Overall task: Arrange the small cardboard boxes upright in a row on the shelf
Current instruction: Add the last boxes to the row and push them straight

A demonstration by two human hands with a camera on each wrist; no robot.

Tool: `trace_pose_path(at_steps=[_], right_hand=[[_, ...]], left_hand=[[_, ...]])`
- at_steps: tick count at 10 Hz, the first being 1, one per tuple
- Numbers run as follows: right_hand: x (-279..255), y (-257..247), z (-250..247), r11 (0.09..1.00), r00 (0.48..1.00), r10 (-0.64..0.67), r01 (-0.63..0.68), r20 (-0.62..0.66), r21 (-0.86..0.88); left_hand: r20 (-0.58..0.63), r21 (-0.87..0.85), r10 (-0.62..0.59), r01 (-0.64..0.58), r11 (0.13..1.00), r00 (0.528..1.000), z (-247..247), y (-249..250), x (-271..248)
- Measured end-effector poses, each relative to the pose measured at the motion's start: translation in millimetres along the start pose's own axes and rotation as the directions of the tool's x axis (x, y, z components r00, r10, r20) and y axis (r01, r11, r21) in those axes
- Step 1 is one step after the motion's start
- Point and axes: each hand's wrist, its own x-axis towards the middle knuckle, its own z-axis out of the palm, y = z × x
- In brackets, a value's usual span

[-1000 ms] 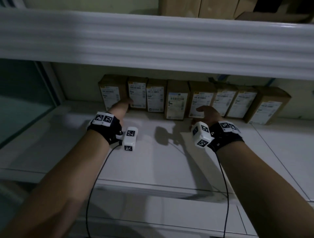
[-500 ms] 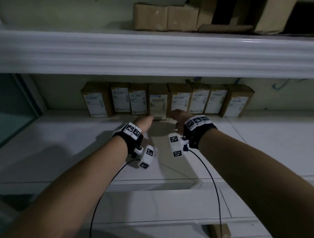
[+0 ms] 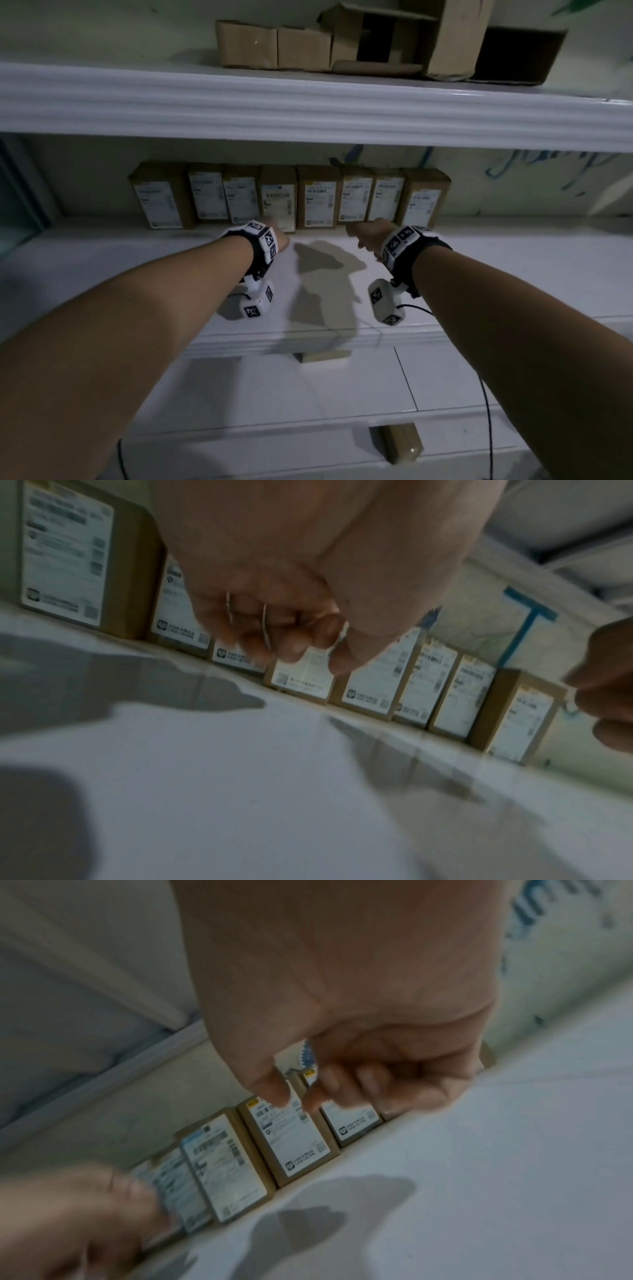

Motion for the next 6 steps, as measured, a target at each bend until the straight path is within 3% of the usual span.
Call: trace_pose_path(at_steps=[1,2,3,6], right_hand=[[-8,3,-18,0.872,0.984,-0.173,0.133,-0.042,-0.471],[-17,5,-28,0.55,0.942,-0.335,0.21,0.016,-0.808],[-22,10,-32,0.456,0.921,-0.379,0.274,0.094,-0.847],[-36,17,-44,0.461,0.924,-0.348,0.314,0.156,-0.83]], left_hand=[[-0.035,0.133,0.049,-0.044,0.99,0.998,-15,19,-30],[-0.073,0.302,0.061,-0.036,0.953,0.995,-23,34,-64],[-0.118,0.363,0.045,0.001,0.932,0.992,-14,39,-81],[-0.093,0.257,0.101,-0.075,0.964,0.991,-12,59,-91]])
